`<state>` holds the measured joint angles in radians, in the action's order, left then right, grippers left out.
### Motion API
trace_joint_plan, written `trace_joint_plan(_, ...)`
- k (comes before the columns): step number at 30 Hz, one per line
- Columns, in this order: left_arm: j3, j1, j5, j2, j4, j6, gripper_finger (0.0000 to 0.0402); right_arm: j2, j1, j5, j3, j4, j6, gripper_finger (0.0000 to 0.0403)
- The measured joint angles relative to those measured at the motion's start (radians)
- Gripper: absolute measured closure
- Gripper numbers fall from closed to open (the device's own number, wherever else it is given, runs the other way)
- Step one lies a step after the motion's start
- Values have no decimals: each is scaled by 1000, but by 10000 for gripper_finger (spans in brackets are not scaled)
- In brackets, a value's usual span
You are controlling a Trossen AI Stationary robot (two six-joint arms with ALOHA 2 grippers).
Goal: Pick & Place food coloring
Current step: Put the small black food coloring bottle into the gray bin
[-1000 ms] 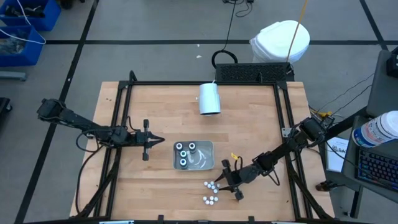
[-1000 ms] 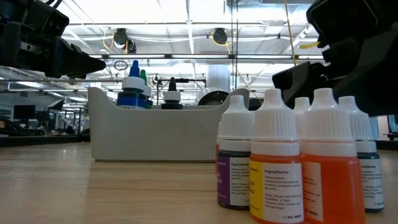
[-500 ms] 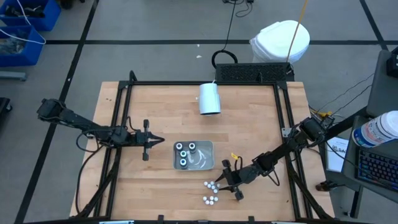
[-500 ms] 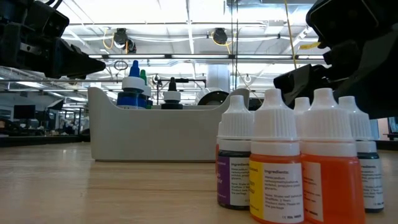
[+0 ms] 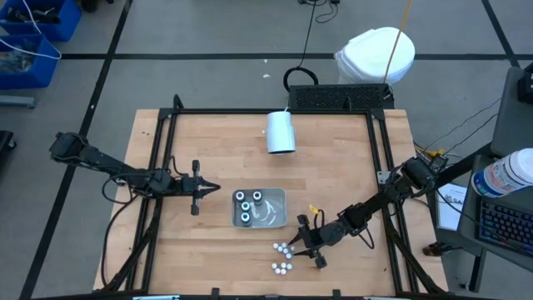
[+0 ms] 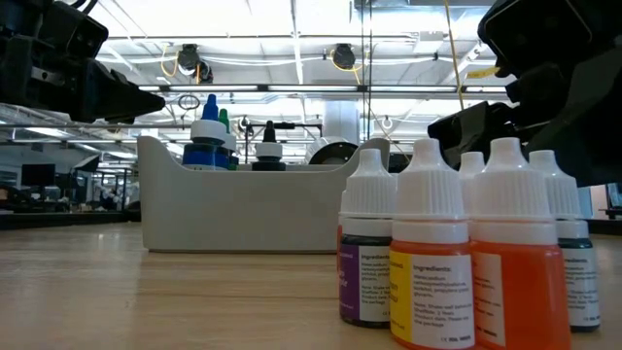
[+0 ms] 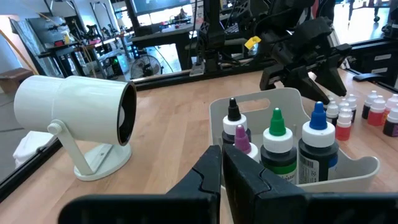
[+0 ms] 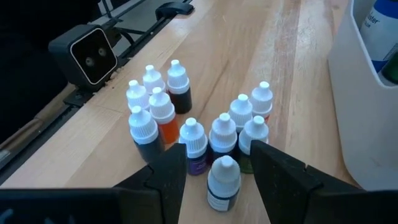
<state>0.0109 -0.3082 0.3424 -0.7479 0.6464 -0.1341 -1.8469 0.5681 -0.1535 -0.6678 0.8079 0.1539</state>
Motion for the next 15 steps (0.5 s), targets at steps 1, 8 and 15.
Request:
trace_joint_plan(1, 0, 0, 0, 0, 0, 0, 378, 0, -2, 0, 0, -4, 3, 236)
trace_joint_plan(8, 0, 0, 0, 0, 0, 0, 378, 0, -12, -5, 0, -22, 18, 266)
trace_joint_plan(15, 0, 0, 0, 0, 0, 0, 378, 0, -11, -3, 0, -36, 17, 317)
